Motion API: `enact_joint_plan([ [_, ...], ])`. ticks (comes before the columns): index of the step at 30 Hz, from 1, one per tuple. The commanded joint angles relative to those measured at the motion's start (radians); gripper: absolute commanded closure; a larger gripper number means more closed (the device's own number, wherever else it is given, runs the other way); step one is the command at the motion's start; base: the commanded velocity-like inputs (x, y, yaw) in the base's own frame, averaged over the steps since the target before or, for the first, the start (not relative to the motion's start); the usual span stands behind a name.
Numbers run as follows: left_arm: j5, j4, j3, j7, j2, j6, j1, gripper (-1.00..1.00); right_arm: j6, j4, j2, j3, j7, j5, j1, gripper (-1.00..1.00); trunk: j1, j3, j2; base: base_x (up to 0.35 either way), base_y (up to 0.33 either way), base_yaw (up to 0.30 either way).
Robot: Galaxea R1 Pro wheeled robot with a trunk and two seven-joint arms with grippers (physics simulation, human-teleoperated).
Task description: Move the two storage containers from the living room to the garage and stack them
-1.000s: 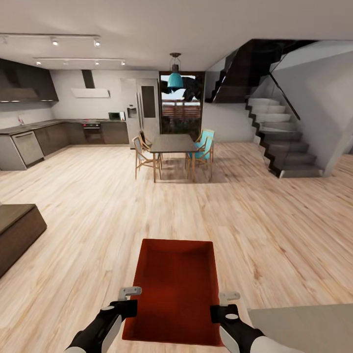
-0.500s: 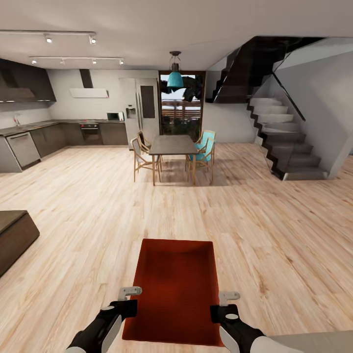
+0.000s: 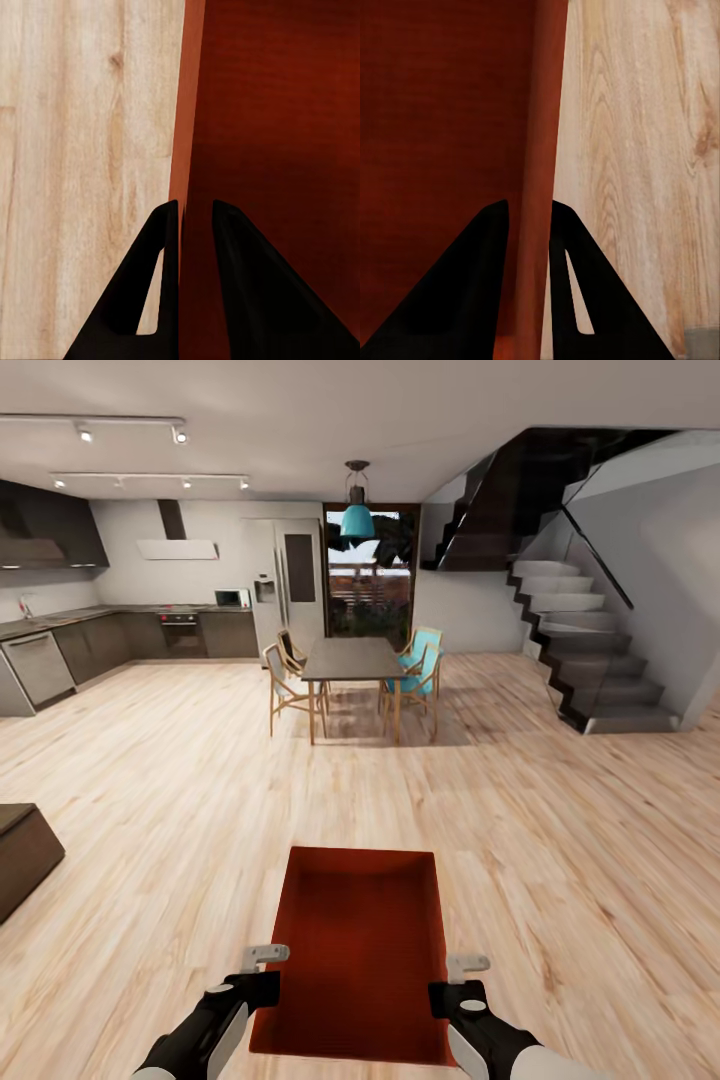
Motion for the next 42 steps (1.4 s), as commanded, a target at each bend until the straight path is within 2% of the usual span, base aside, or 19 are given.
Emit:
enact_joint_plan([
  [1, -0.014, -0.005, -0.007, 0.012, 0.001, 0.005, -0.001, 1.00, -0.005, 0.030, 0.000, 0.012, -0.005, -0.025, -0.001, 1.00, 0.001, -0.002, -0.002, 0.322, 0.000, 0.000],
  [42, -0.014, -0.005, -0.007, 0.010, 0.001, 0.006, -0.001, 1.00, -0.005, 0.030, 0.003, 0.012, -0.008, -0.024, -0.001, 1.00, 0.001, -0.002, -0.002, 0.322, 0.000, -0.014],
])
